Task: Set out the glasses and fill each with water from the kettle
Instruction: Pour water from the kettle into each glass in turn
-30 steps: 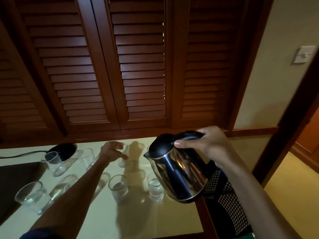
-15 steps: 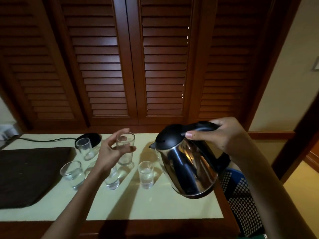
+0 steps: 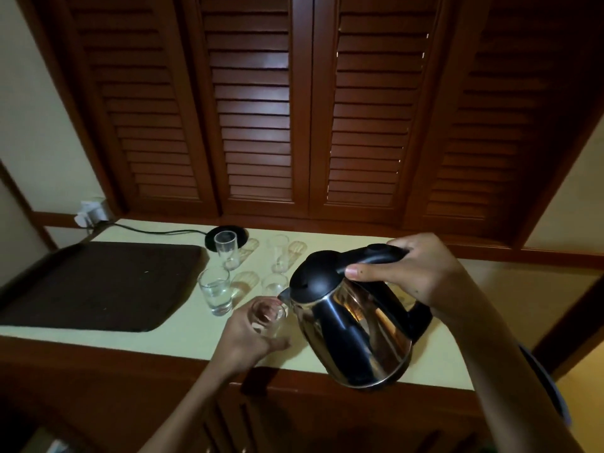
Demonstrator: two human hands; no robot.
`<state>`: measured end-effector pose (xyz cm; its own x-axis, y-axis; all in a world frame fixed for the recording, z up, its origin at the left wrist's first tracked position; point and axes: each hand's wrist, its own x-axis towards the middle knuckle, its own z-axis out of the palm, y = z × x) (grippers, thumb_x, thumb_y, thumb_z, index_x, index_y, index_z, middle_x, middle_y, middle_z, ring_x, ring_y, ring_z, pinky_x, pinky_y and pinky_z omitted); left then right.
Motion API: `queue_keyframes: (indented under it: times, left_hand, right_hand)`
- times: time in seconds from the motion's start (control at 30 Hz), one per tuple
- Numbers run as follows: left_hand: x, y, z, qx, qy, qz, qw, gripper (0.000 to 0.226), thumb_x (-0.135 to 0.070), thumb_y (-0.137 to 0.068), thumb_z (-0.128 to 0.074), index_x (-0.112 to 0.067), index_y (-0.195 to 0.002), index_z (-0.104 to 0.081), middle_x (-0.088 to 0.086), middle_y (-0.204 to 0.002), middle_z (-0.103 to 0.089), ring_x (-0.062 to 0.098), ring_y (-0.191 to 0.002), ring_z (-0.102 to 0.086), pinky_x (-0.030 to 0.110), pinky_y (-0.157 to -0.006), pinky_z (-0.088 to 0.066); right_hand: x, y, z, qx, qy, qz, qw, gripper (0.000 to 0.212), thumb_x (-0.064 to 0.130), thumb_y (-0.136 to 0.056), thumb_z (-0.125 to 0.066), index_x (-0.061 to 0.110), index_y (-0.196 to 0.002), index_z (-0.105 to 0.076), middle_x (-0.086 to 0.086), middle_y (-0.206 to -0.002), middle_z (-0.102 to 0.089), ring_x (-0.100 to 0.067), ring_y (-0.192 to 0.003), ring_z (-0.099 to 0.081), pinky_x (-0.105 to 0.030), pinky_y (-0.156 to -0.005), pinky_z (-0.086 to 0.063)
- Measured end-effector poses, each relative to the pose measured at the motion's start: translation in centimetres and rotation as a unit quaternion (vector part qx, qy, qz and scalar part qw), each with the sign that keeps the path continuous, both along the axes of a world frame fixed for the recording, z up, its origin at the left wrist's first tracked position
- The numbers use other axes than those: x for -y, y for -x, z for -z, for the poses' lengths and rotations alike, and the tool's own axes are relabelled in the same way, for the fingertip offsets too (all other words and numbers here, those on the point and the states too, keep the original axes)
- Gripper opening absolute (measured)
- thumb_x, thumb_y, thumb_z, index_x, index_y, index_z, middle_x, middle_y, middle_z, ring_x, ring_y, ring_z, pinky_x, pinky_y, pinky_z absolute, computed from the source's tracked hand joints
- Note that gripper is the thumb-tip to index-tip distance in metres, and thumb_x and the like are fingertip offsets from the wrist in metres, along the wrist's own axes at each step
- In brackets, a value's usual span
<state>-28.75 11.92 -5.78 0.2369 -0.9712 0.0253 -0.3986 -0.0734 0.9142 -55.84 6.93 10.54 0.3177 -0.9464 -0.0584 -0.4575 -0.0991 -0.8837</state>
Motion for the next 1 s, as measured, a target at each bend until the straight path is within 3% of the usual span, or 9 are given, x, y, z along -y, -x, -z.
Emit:
queue_keyframes:
  times: [0.07, 0.17, 0.23, 0.33, 0.4, 0.63, 0.8, 0.9, 1.0]
  left_hand:
    - [-0.8, -0.5, 0.6, 0.016, -0.012, -0.002, 1.0, 0.045, -0.011, -0.058, -0.097, -0.033, -0.09, -0.074, -0.008, -0.092, -0.079, 0.003, -0.085, -0.073, 0.024, -0.078, -0.059]
    - [-1.9, -1.5, 0.9, 0.007, 0.001, 0.007, 1.0, 0.039, -0.007, -0.055, -0.084, -0.039, -0.074, -0.071, 0.001, -0.086, -0.076, 0.025, -0.09, -0.074, 0.048, -0.086, -0.06]
    - [-2.4, -2.1, 1.0, 0.007, 0.001, 0.01, 1.0, 0.036, -0.011, -0.053, -0.082, -0.037, -0.075, -0.072, 0.001, -0.086, -0.077, 0.024, -0.089, -0.075, 0.043, -0.083, -0.061]
    - [-2.9, -2.7, 1.2, 0.006, -0.011, 0.014, 1.0, 0.037, -0.017, -0.051, -0.084, -0.033, -0.083, -0.074, -0.006, -0.083, -0.078, 0.008, -0.077, -0.074, 0.019, -0.069, -0.057]
    - [-3.1, -3.0, 1.3, 0.016, -0.004, 0.016, 1.0, 0.036, -0.008, -0.054, -0.084, -0.029, -0.082, -0.074, -0.011, -0.077, -0.076, 0.002, -0.069, -0.069, 0.012, -0.064, -0.052]
    - [-3.8, -3.7, 1.4, 0.05, 0.005, 0.019, 0.999, 0.035, 0.005, -0.061, -0.084, -0.019, -0.084, -0.072, 0.001, -0.082, -0.076, 0.0, -0.071, -0.068, 0.012, -0.065, -0.052]
    - [-4.1, -3.7, 1.4, 0.071, -0.003, 0.026, 0.997, 0.041, 0.002, -0.062, -0.086, -0.031, -0.079, -0.068, -0.006, -0.082, -0.076, 0.007, -0.08, -0.072, 0.021, -0.072, -0.057]
    - [-4.2, -3.7, 1.6, 0.076, -0.015, 0.03, 0.997, 0.041, 0.002, -0.064, -0.086, -0.03, -0.083, -0.069, -0.004, -0.084, -0.076, 0.008, -0.08, -0.071, 0.015, -0.066, -0.055]
    - [-4.3, -3.7, 1.7, 0.071, -0.022, 0.031, 0.997, 0.04, 0.003, -0.065, -0.085, -0.028, -0.084, -0.069, -0.003, -0.082, -0.075, 0.004, -0.075, -0.07, 0.011, -0.059, -0.051]
  right_hand:
    - [-0.5, -1.0, 0.4, -0.006, 0.008, -0.013, 1.0, 0.083, 0.081, -0.015, -0.086, 0.028, -0.08, -0.084, 0.001, -0.08, -0.084, -0.015, -0.074, -0.081, -0.033, -0.07, -0.061]
    - [-1.4, -2.5, 0.6, -0.018, 0.015, -0.02, 1.0, 0.066, 0.077, -0.02, -0.085, 0.038, -0.074, -0.082, 0.007, -0.074, -0.082, -0.008, -0.065, -0.079, -0.029, -0.065, -0.057]
    - [-1.7, -3.4, 0.7, -0.035, 0.013, -0.021, 0.999, 0.07, 0.077, -0.021, -0.086, 0.033, -0.075, -0.082, 0.006, -0.074, -0.083, -0.011, -0.066, -0.079, -0.035, -0.069, -0.061]
    - [-2.3, -4.6, 0.5, -0.077, 0.026, -0.024, 0.996, 0.072, 0.072, -0.029, -0.089, 0.018, -0.076, -0.083, 0.0, -0.074, -0.083, -0.022, -0.074, -0.081, -0.051, -0.082, -0.065]
    - [-2.6, -5.4, 0.3, -0.101, 0.038, -0.023, 0.994, 0.075, 0.071, -0.03, -0.087, 0.012, -0.076, -0.082, -0.005, -0.075, -0.082, -0.029, -0.078, -0.081, -0.056, -0.085, -0.064]
    - [-2.9, -7.6, -0.4, -0.183, 0.059, -0.027, 0.981, 0.062, 0.066, -0.039, -0.089, 0.015, -0.073, -0.082, 0.001, -0.071, -0.081, -0.02, -0.073, -0.079, -0.047, -0.079, -0.066]
    - [-2.9, -8.7, -0.8, -0.226, 0.093, -0.052, 0.968, 0.081, 0.073, -0.033, -0.084, 0.007, -0.08, -0.08, -0.011, -0.083, -0.08, -0.032, -0.083, -0.076, -0.049, -0.078, -0.061]
    - [-2.9, -9.2, -0.9, -0.244, 0.106, -0.063, 0.962, 0.085, 0.072, -0.035, -0.087, 0.003, -0.085, -0.079, -0.015, -0.088, -0.081, -0.035, -0.087, -0.076, -0.051, -0.075, -0.061]
    - [-2.9, -9.4, -0.9, -0.262, 0.099, -0.068, 0.958, 0.072, 0.068, -0.04, -0.092, 0.01, -0.079, -0.08, -0.008, -0.081, -0.081, -0.029, -0.082, -0.077, -0.047, -0.075, -0.062]
